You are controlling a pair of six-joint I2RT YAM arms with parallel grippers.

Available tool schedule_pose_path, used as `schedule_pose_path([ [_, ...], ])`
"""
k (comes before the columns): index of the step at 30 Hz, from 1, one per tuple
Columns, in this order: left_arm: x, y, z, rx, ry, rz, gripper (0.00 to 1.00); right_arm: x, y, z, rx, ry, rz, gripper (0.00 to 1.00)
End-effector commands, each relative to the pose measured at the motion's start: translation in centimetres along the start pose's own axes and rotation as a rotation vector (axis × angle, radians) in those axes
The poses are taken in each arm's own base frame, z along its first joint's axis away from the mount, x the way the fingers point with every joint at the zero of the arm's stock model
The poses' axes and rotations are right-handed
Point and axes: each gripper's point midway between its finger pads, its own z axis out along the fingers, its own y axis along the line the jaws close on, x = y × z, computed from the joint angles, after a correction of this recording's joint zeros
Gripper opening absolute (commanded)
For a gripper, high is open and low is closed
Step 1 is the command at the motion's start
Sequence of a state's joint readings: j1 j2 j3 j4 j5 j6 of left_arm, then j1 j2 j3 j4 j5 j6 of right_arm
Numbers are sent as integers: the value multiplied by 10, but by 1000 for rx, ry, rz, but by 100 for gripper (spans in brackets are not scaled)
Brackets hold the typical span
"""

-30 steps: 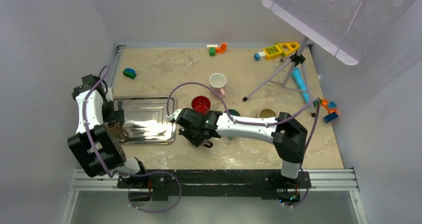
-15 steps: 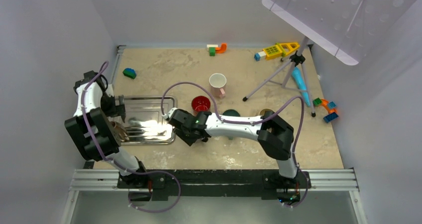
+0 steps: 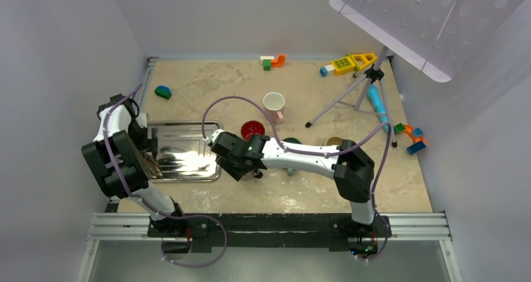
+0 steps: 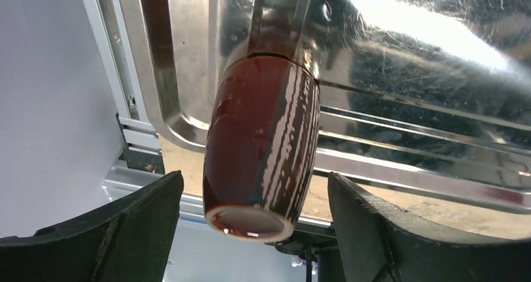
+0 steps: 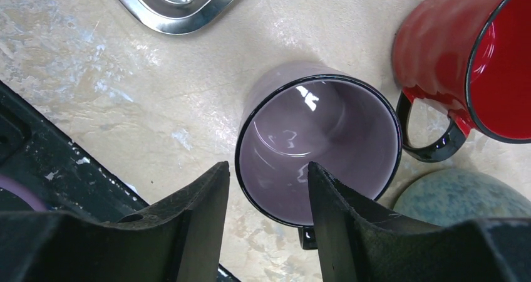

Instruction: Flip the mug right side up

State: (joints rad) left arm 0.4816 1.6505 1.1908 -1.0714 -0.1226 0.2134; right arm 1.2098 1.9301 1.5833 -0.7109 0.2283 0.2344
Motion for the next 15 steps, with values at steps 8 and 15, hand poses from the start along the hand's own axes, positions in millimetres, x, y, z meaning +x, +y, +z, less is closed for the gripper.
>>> schedule_pose_path([
  [8, -9, -5, 19, 38, 17, 16, 66, -18, -6, -18, 22, -53, 21, 53],
  [15, -8, -8, 11, 50, -4, 35, 12, -22, -12, -27, 47, -66, 19, 52],
])
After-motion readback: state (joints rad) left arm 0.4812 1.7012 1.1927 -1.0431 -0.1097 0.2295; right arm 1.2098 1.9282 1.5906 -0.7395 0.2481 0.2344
